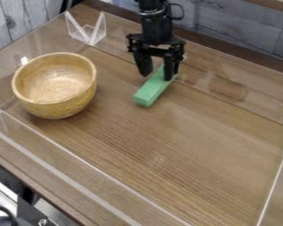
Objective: Move green object from inside the wooden bowl to the table next to it
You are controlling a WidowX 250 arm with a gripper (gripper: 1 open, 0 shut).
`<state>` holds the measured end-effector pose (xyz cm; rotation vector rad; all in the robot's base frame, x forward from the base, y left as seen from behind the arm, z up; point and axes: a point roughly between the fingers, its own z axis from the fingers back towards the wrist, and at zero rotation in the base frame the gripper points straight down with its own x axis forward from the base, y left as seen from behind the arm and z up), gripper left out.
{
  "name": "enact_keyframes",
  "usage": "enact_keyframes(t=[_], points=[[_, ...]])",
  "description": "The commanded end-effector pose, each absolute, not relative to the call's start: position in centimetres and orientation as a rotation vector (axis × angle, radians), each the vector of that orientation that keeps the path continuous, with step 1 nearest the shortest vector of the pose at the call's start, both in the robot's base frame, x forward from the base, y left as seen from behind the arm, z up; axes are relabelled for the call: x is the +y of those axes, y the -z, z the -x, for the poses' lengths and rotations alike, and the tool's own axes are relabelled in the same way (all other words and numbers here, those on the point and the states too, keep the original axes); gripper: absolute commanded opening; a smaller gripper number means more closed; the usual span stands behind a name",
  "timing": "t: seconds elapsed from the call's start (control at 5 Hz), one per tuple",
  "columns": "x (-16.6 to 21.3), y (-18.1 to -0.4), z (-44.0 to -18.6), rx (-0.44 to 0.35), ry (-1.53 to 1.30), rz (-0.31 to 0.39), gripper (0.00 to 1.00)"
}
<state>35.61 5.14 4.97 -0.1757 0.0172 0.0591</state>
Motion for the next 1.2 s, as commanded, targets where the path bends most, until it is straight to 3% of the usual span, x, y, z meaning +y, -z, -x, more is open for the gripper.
enact_keyframes(t=[0.0, 0.2, 0.6, 1.0], points=[[4.2, -7.7, -36.2, -0.052, -0.08, 0.171, 1.0], [3.2, -8.6, -35.8, -0.063, -0.107, 0.178, 1.0], [6.8, -10.6, -36.0, -0.088, -0.022, 0.202, 1.0], [8.3, -13.3, -34.2, -0.095, 0.0, 0.206, 1.0]])
